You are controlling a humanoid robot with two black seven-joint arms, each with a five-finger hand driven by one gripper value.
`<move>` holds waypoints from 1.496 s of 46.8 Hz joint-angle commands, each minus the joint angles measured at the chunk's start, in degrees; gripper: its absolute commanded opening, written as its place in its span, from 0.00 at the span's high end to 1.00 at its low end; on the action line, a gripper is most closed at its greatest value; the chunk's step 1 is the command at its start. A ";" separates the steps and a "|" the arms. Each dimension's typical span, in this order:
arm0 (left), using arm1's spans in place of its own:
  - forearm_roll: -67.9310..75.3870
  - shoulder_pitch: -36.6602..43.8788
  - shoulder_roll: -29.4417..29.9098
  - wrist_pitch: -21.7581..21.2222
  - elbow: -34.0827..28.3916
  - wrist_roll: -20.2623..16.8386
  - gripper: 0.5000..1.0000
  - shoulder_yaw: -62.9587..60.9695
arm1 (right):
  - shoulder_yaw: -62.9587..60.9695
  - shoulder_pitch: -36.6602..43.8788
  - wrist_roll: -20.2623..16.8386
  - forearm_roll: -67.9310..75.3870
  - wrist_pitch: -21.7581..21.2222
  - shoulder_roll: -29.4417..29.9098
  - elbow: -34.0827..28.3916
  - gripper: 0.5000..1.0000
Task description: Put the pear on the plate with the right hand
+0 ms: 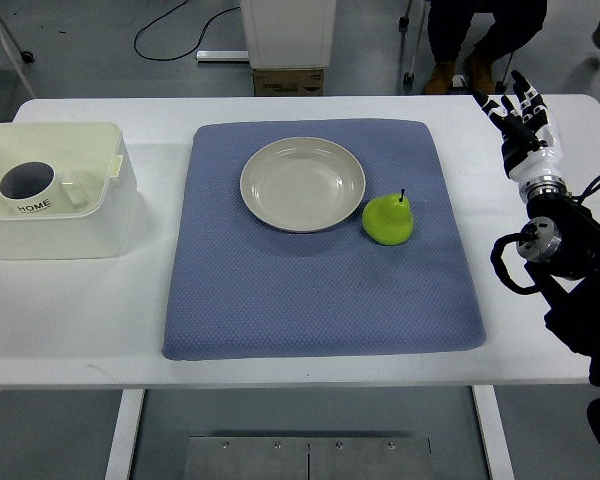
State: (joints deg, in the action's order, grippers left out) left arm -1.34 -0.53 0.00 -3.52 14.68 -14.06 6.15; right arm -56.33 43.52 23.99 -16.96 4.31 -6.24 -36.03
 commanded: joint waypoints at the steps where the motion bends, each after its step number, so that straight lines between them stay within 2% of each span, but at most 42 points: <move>1: 0.02 0.00 0.00 0.00 -0.01 0.00 0.00 0.01 | 0.00 0.07 0.00 0.00 0.00 0.00 0.00 0.00; 40: 0.02 -0.26 0.00 0.09 -0.01 0.00 0.00 -0.08 | 1.58 0.33 -0.44 0.00 -0.17 -0.09 0.00 0.00; 50: 0.02 -0.26 0.00 0.00 -0.01 0.00 0.00 -0.08 | 1.67 0.95 -0.44 0.00 -1.67 -0.18 -0.09 0.00; 70: 0.02 -0.26 0.00 0.00 -0.01 0.00 0.00 -0.08 | 2.46 0.95 -0.35 -0.09 -1.84 -1.50 -0.53 0.00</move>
State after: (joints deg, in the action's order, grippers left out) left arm -1.31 -0.80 0.00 -3.44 14.68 -14.06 6.08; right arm -54.22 44.56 23.56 -16.96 2.50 -7.53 -36.47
